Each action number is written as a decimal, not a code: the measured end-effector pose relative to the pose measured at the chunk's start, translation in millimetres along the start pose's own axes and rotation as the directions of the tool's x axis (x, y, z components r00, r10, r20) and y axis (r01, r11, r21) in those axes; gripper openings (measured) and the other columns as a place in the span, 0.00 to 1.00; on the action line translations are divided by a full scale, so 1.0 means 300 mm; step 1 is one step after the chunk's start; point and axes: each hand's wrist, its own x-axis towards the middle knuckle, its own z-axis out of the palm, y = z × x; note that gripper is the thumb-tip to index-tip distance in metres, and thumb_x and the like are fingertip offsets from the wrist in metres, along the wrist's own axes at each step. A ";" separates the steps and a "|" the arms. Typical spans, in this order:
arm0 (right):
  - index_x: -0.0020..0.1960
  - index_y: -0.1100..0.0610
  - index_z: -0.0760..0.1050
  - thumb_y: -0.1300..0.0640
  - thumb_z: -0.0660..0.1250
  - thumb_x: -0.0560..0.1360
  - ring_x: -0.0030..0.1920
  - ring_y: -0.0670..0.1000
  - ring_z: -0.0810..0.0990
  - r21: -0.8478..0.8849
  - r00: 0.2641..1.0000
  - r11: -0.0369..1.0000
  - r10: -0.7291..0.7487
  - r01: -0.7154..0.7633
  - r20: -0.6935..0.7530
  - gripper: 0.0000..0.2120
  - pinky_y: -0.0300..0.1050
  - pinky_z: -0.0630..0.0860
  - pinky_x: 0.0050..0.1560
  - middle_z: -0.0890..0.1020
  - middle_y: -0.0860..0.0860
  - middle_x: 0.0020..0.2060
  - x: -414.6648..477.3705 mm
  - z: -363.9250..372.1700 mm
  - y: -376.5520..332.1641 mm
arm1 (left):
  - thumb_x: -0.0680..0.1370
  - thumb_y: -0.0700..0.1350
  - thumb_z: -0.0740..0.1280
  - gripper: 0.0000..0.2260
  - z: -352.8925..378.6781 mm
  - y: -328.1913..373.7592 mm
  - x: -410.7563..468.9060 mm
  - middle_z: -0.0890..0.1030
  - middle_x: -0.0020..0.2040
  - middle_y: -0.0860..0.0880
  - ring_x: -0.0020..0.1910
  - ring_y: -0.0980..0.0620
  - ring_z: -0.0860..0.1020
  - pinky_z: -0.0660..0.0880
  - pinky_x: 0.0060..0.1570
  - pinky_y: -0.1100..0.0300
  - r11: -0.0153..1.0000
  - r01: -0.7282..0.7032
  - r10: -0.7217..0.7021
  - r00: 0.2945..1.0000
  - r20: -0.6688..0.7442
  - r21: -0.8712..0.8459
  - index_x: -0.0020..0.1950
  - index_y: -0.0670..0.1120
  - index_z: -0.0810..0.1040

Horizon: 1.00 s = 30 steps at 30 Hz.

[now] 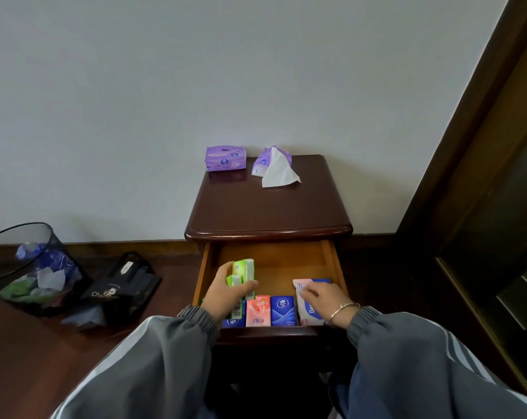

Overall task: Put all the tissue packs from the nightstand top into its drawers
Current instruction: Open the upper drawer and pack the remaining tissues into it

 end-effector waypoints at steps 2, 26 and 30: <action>0.56 0.55 0.77 0.47 0.58 0.79 0.47 0.49 0.81 0.328 0.998 0.944 -0.017 0.036 -0.061 0.15 0.40 0.75 0.47 0.82 0.52 0.50 -0.003 -0.027 -0.055 | 0.70 0.49 0.75 0.36 0.030 0.014 -0.008 0.76 0.53 0.52 0.45 0.55 0.81 0.76 0.36 0.67 0.994 -0.033 0.025 0.997 0.077 0.104 0.73 0.50 0.59; 0.62 0.54 0.70 0.50 0.75 0.67 0.53 0.48 0.80 0.576 0.916 0.782 -0.016 -0.238 0.401 0.27 0.40 0.80 0.48 0.77 0.51 0.56 0.106 0.058 -0.206 | 0.66 0.41 0.78 0.54 0.065 -0.035 -0.004 0.73 0.64 0.41 0.59 0.46 0.76 0.76 0.58 0.56 0.899 -0.214 0.142 0.968 0.208 0.383 0.77 0.46 0.39; 0.61 0.55 0.72 0.57 0.75 0.67 0.51 0.49 0.81 0.538 0.926 0.813 0.007 -0.225 0.377 0.24 0.42 0.81 0.48 0.79 0.52 0.54 0.147 0.067 -0.223 | 0.64 0.44 0.80 0.55 -0.003 -0.070 0.018 0.72 0.63 0.45 0.57 0.52 0.76 0.75 0.51 0.66 0.935 -0.209 0.107 0.937 0.334 0.286 0.75 0.49 0.41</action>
